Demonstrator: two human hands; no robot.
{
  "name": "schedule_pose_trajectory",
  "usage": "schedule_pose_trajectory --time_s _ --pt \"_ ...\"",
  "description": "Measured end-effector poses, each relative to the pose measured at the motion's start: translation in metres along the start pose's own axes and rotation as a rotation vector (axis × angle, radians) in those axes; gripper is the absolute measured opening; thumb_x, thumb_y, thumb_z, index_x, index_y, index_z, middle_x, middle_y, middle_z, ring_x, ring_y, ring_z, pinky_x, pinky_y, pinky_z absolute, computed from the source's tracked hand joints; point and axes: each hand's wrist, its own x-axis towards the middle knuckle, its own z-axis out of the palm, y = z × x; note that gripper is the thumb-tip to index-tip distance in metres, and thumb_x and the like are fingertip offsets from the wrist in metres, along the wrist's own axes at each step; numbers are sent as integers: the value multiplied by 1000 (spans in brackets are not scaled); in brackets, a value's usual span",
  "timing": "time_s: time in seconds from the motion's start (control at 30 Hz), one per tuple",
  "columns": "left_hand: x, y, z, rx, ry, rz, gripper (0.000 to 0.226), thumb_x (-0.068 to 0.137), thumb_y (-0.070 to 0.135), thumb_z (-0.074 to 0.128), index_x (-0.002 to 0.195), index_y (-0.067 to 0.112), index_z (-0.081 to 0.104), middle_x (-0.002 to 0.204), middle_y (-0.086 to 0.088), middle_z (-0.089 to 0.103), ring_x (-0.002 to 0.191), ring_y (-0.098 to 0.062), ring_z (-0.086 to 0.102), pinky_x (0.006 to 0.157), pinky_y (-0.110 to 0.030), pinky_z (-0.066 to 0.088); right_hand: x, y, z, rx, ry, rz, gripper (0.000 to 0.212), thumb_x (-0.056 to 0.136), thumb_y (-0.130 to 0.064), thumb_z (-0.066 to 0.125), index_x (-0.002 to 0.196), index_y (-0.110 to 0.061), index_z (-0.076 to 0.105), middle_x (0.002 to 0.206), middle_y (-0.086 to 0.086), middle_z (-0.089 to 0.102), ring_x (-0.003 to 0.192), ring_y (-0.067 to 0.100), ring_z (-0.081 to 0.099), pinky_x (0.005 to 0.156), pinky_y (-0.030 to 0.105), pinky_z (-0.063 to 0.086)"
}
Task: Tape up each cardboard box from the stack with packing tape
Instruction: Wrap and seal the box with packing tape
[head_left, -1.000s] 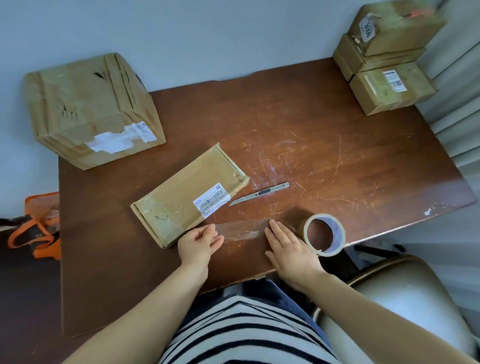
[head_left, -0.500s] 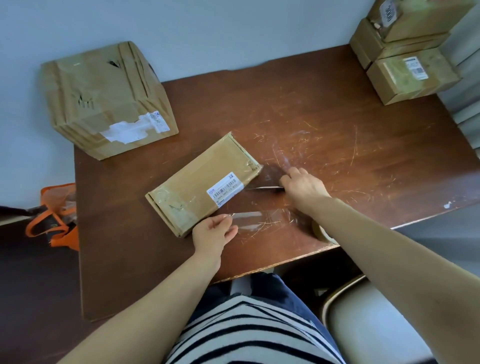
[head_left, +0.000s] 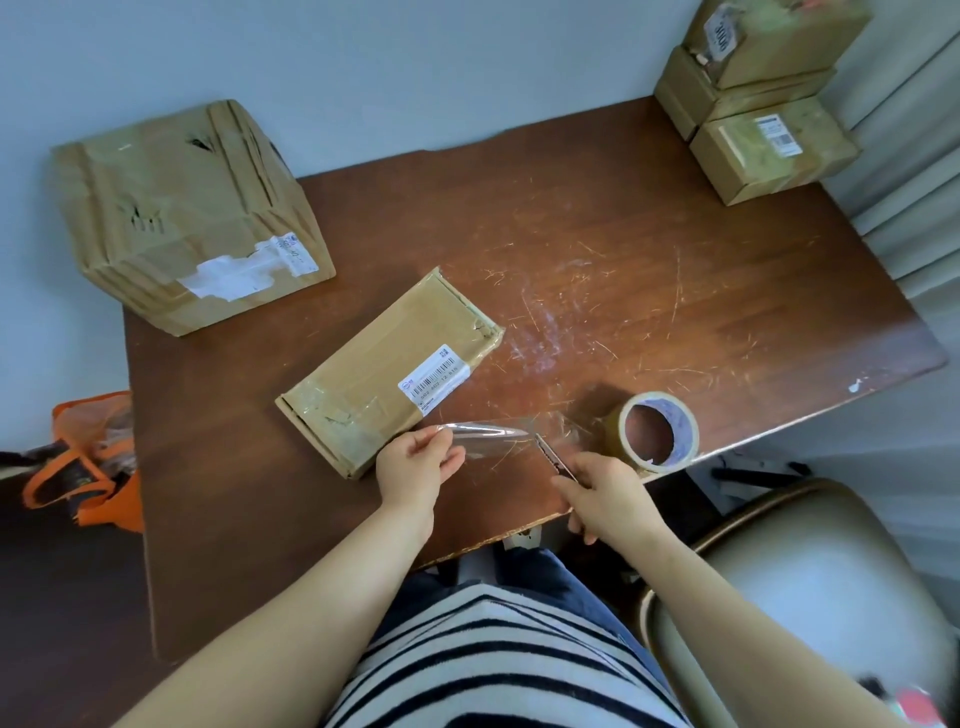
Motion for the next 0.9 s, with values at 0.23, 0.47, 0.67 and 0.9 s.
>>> schedule_pose_trajectory --time_s 0.23,0.47,0.67,0.9 --pt "-7 4 1 51 -6 50 13 90 1 63 102 -1 63 92 -10 66 80 -19 69 69 -24 59 6 -8 18 -365 82 -49 29 102 -32 36 98 -13 58 88 3 63 85 23 59 65 27 38" --pt "-4 22 -9 213 -9 217 18 93 7 60 109 -1 62 92 -5 66 79 -14 68 69 -20 58 -24 1 32 -461 -9 -56 30 101 -32 40 95 -14 63 89 4 65 85 24 61 64 30 42" --pt "-16 47 -27 294 -113 238 13 90 7 64 102 5 66 91 -8 67 74 -14 69 65 -19 57 10 -20 -17 112 268 -10 19 92 -9 45 92 -12 64 72 11 63 58 20 52 54 27 38" --pt "-29 66 -40 346 -219 166 9 88 -1 64 89 7 67 82 -8 66 59 -8 66 56 -18 54 83 -75 -43 -361 350 -170 45 97 -16 42 141 -6 40 142 18 43 132 35 34 106 40 27"
